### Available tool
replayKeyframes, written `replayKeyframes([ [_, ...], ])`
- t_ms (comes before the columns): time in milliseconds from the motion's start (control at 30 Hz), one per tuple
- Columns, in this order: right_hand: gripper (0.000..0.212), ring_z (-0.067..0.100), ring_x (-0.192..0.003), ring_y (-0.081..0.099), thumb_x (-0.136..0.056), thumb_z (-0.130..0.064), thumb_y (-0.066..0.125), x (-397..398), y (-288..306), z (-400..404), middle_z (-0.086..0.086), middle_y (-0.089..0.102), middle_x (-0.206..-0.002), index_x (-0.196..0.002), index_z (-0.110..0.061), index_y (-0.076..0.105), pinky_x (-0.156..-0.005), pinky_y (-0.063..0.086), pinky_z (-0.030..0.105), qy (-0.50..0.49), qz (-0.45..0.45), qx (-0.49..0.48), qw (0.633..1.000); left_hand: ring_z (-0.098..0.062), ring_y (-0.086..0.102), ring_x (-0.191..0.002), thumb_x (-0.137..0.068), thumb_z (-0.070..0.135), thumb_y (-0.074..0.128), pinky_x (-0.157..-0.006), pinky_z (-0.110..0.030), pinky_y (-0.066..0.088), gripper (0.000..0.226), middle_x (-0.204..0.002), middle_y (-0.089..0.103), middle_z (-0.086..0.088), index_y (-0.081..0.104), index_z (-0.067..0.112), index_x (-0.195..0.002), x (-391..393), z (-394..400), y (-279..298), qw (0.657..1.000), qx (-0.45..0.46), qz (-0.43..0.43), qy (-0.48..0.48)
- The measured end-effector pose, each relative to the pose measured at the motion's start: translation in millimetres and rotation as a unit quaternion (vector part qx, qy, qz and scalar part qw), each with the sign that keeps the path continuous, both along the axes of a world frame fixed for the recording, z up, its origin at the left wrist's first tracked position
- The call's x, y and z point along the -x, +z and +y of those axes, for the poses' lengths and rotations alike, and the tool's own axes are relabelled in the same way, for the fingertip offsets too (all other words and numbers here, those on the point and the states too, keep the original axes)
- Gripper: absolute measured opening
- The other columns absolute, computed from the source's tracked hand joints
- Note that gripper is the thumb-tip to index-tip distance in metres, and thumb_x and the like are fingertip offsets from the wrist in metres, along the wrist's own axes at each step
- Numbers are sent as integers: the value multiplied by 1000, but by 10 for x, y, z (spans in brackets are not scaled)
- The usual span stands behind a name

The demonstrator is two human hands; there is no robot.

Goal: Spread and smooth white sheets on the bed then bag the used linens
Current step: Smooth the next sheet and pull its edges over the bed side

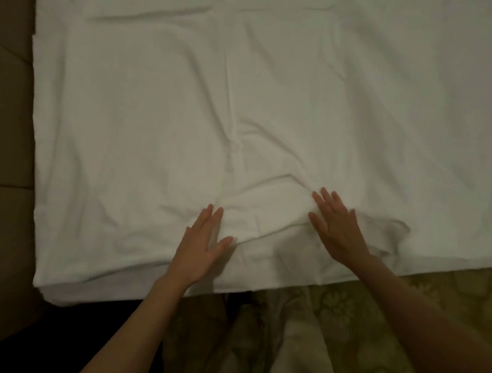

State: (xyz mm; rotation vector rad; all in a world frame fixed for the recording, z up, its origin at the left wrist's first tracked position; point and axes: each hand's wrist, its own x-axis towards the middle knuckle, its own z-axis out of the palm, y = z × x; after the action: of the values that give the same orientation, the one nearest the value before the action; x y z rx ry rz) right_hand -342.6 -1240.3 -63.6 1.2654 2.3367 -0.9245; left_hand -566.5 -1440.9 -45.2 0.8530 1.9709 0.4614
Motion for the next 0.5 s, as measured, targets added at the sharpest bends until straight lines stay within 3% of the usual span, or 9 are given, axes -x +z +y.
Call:
replayKeyframes([
  [100,53,13,-148,9,-101,-35,41,-199,35,-132,-6,16,-160,-151,-28,24,-117,11,50,-46,38,13,998,-4,39,-129,-93,33,61,-114,-30,29,40,-140,43,13,57,22,-131,-141,-124,58,997,-44,0,70],
  [167,52,17,-146,21,-100,-27,48,-315,37,-179,-2,27,-157,-149,-24,32,-118,18,44,-78,76,7,994,-13,60,-109,-92,27,64,-102,-37,46,18,-116,65,4,70,17,-106,-286,-163,82,981,-33,-29,188],
  [200,49,19,-143,28,-99,-23,51,-366,33,-199,2,34,-154,-146,-20,38,-116,22,38,-90,95,-2,991,-21,65,-100,-92,26,64,-94,-41,52,15,-105,71,-4,72,14,-95,-367,-167,88,957,-11,-70,282],
  [267,39,23,-131,43,-96,-16,55,-450,21,-214,9,48,-141,-135,-10,53,-106,30,26,-113,124,-29,985,-31,68,-92,-94,25,61,-80,-38,56,20,-99,71,-17,69,7,-89,-515,-171,66,855,25,-209,473],
  [367,22,23,-102,58,-94,-16,59,-543,28,-174,11,64,-109,-110,-4,68,-87,41,25,-253,139,-17,957,-27,65,-96,-95,29,57,-74,-31,58,30,-108,65,-17,59,1,-105,-639,-135,-2,692,21,-379,614],
  [433,24,25,-90,63,-94,-23,59,-622,38,-97,8,68,-90,-98,-1,69,-79,50,34,-440,142,85,883,-24,63,-102,-95,31,57,-77,-32,59,37,-114,63,-15,56,1,-116,-679,-55,-61,619,-26,-431,656],
  [500,31,20,-83,65,-93,-30,61,-671,61,-41,7,68,-85,-94,0,66,-74,54,32,-600,162,231,749,-21,63,-101,-95,32,58,-80,-32,55,34,-113,64,-12,58,5,-117,-701,102,-91,588,-66,-431,681],
])
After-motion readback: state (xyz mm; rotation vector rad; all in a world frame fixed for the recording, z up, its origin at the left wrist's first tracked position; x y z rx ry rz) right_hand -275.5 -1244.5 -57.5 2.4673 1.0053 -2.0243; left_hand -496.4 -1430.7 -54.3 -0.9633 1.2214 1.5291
